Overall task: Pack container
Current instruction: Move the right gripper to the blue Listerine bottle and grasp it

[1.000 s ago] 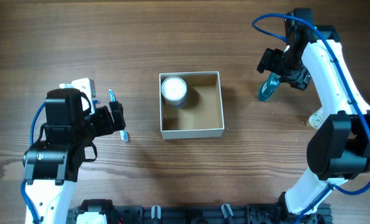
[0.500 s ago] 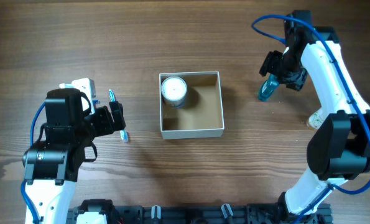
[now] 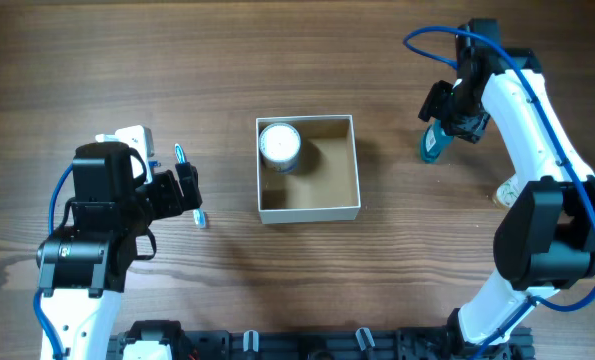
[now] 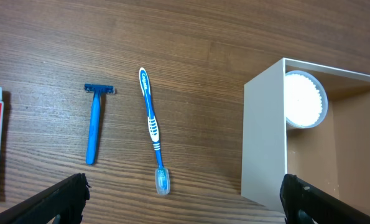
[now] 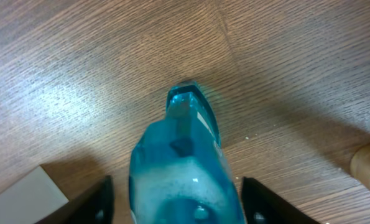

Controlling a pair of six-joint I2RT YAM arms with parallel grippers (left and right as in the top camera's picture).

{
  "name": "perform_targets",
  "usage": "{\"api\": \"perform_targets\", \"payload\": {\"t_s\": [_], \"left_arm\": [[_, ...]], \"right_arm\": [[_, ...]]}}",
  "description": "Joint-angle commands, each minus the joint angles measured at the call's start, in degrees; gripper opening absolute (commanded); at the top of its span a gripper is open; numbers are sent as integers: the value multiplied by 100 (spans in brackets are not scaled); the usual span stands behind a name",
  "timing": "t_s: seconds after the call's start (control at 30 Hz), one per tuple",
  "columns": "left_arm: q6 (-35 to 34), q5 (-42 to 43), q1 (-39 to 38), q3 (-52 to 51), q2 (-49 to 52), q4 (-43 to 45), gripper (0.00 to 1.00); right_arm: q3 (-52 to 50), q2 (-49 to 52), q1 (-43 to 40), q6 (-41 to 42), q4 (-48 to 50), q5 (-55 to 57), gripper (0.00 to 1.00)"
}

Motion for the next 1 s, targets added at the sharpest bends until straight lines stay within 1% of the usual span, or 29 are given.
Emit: {"api": "perform_targets", "payload": {"t_s": [0.0,0.17,0.27,0.4,0.57,0.63,0.67,0.7,0.77,0.8,0.97], "left_arm": [[-70,-33,-28,127,17,11,100],[-70,-33,-28,127,17,11,100],[-72,-33,-28,127,17,11,100],[-70,-33,-28,127,17,11,100],[-70,-33,-28,127,17,11,100],[-70,-33,-28,127,17,11,100],[-70,-33,-28,127,17,11,100],[-70,-33,-28,127,17,11,100],[-70,-33,-28,127,17,11,100],[-70,-33,-28,127,17,11,100],[-72,-33,-28,127,17,11,100]], "right_arm": [[-125,61,13,-9,17,-48,59],[-125,61,13,-11,11,-46,57],[-125,61,13,-9,7,-28,49],[-125,61,13,-9,7,-28,47],[-125,61,13,-11,4,-28,34],[-125,61,13,-13,-2,-28,27],[-125,61,13,-11,-4,-28,25],[-125,61,13,-11,-9,-28,22],[-125,59,13,-13,-15,-28,8],[-125,59,13,-15,-17,-31,4],[-105,-249,81,-470,-31,-28,4]]}}
